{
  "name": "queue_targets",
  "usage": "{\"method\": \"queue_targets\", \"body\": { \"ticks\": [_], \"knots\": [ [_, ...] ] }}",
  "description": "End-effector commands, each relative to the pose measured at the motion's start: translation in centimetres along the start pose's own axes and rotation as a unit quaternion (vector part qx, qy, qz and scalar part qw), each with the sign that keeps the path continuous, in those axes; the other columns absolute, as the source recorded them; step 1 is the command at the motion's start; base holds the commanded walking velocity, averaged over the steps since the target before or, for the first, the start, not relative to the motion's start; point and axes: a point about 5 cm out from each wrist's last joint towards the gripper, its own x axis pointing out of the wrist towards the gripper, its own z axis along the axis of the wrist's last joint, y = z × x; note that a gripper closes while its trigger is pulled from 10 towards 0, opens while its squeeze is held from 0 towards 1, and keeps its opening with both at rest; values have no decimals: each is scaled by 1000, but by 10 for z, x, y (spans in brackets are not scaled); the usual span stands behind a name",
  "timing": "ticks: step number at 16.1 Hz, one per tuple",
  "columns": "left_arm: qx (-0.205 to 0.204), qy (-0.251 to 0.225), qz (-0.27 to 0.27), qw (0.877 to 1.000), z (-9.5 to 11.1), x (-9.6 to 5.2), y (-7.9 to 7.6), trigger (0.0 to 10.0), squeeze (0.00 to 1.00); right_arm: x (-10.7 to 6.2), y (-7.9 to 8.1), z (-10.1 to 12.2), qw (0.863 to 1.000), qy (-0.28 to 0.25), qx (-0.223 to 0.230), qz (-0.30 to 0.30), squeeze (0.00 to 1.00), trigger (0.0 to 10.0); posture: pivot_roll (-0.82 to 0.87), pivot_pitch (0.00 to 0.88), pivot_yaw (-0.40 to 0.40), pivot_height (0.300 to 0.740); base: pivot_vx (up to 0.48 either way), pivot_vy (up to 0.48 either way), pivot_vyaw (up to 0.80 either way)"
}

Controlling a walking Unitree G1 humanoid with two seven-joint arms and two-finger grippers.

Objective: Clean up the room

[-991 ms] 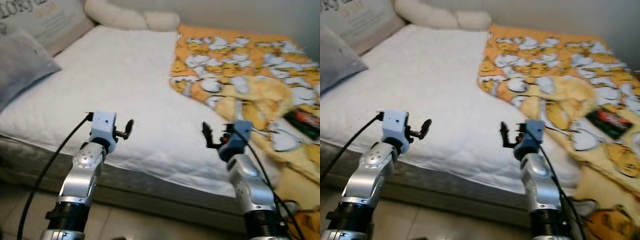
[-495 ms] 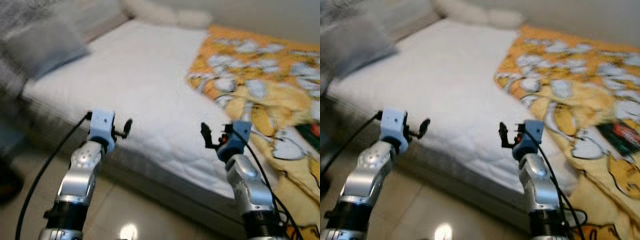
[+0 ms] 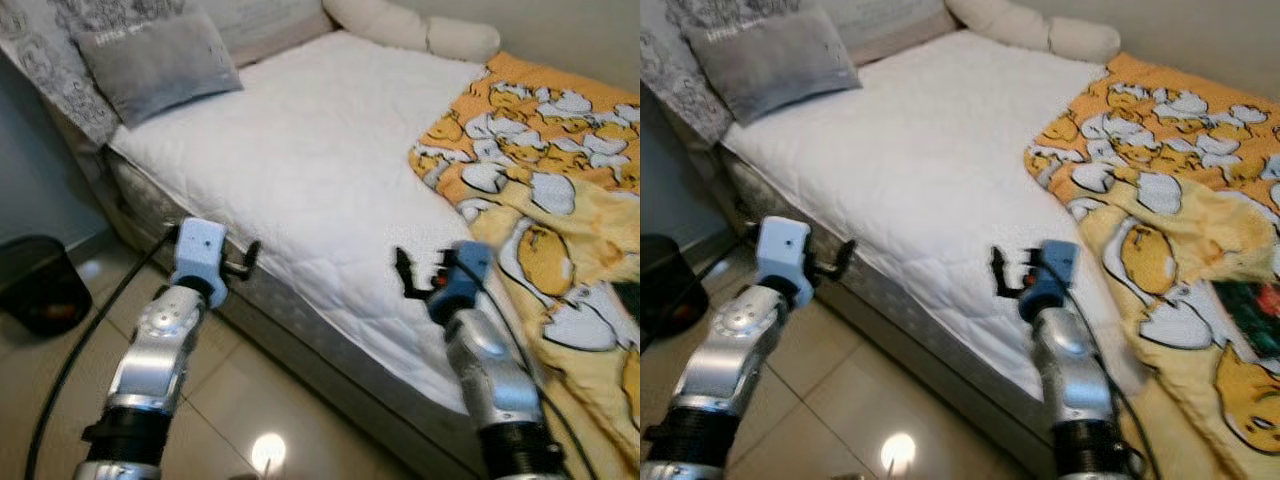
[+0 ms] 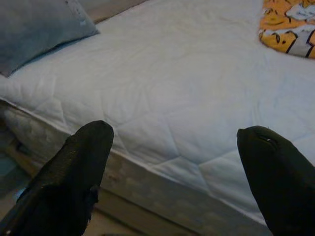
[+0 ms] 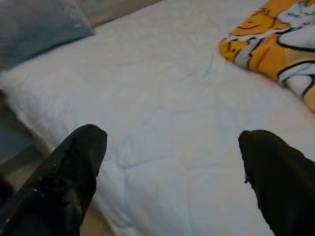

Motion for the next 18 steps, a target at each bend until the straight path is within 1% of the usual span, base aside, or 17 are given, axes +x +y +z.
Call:
{"method": "queue_targets", "body": {
  "ticks": [1, 9, 13, 18],
  "knots": [
    [3, -5, -10, 1000, 2, 1, -7, 10000, 1000, -2, -11, 0, 1000, 5, -6, -18, 1000, 10000, -20, 0, -12, 740, 0, -307, 0],
    [5, -5, -15, 1000, 1, 1, -8, 10000, 1000, -2, -9, -2, 1000, 9, -6, -7, 1000, 10000, -19, 0, -14, 740, 0, -307, 0],
    [6, -6, -16, 1000, 1, 1, -9, 10000, 1000, -3, -8, -3, 1000, 11, -4, -5, 1000, 10000, -17, 0, -14, 740, 0, -306, 416],
    [7, -6, -17, 1000, 1, 2, -9, 10000, 1000, -2, -8, -3, 1000, 11, -3, -3, 1000, 10000, -17, 0, -15, 740, 0, -307, 671]
  ]
}}
